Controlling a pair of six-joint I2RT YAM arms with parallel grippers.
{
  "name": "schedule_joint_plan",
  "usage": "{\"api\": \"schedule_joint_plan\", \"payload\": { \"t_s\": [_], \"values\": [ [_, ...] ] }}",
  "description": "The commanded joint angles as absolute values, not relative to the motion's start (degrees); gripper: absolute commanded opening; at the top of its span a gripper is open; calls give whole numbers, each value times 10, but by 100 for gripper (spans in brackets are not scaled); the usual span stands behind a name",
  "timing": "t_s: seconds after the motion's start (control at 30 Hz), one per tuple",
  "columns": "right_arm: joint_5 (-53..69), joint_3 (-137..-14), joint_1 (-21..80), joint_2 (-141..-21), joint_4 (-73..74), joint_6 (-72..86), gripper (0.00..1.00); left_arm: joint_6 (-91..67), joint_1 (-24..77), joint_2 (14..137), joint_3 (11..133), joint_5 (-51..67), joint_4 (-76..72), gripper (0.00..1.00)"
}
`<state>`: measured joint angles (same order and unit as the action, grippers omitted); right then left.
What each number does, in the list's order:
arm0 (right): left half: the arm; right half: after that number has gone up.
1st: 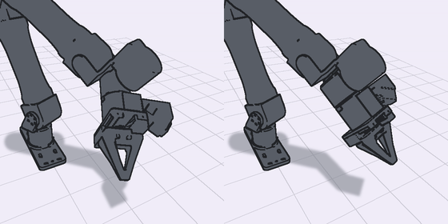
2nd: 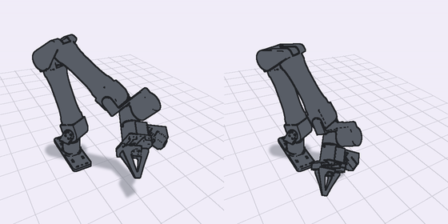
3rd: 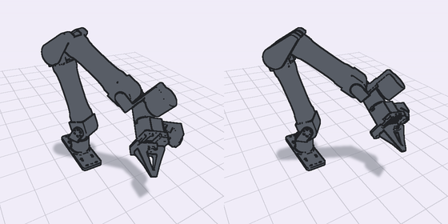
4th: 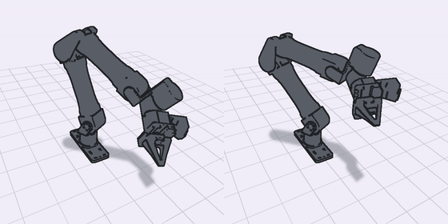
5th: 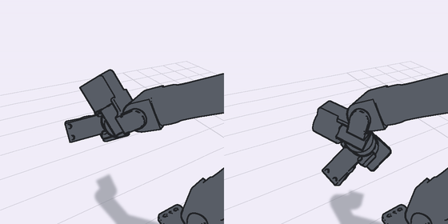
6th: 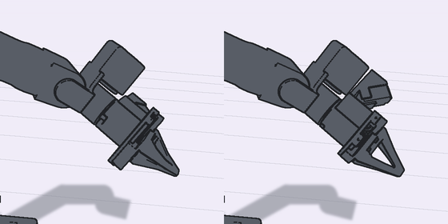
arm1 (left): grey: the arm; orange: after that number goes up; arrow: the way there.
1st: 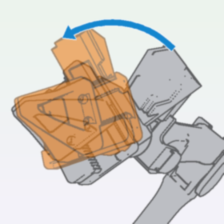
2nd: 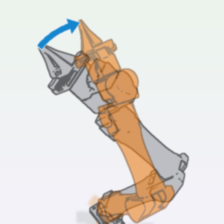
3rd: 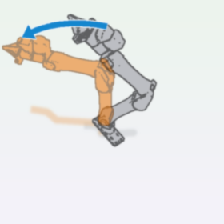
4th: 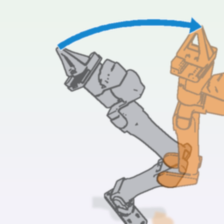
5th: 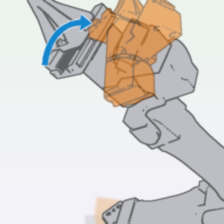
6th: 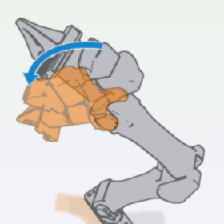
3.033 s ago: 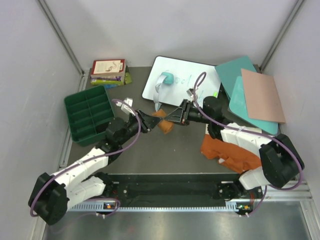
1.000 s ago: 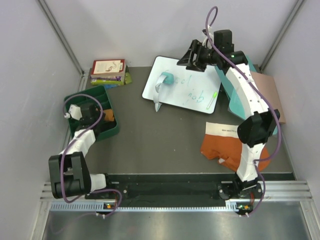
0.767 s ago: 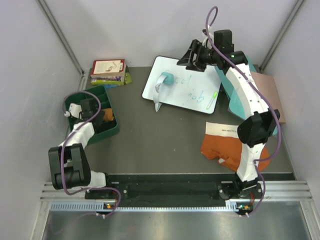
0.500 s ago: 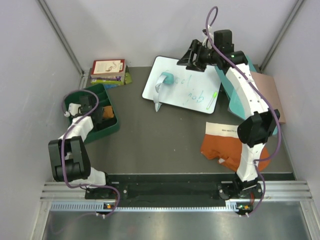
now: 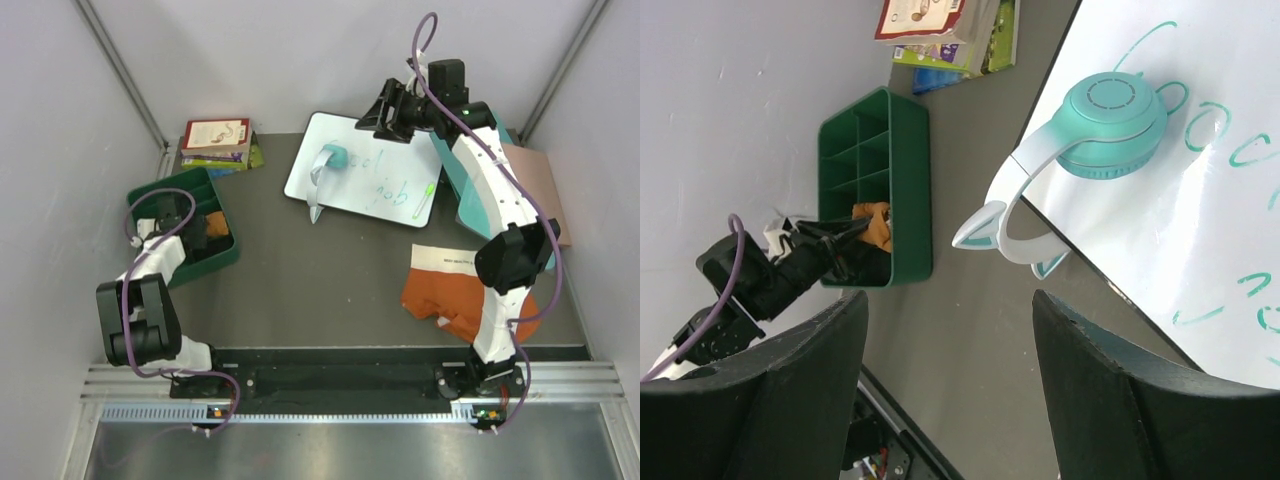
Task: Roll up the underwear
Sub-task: Place the underwear in the storage box.
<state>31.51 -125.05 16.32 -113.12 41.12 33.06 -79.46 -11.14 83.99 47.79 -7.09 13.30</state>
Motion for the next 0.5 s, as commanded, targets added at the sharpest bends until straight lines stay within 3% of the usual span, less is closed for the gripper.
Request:
{"api": "schedule_joint_plan", "payload": {
  "t_s": [0.0,0.47],
  "values": [
    [313,-1281,159,-1107,385,330,66,-824,-113,857,436,-69,257,0],
    [310,-1281,153,-1103,370,334,66,-850,-150,944,472,-62,298,0]
  ]
}}
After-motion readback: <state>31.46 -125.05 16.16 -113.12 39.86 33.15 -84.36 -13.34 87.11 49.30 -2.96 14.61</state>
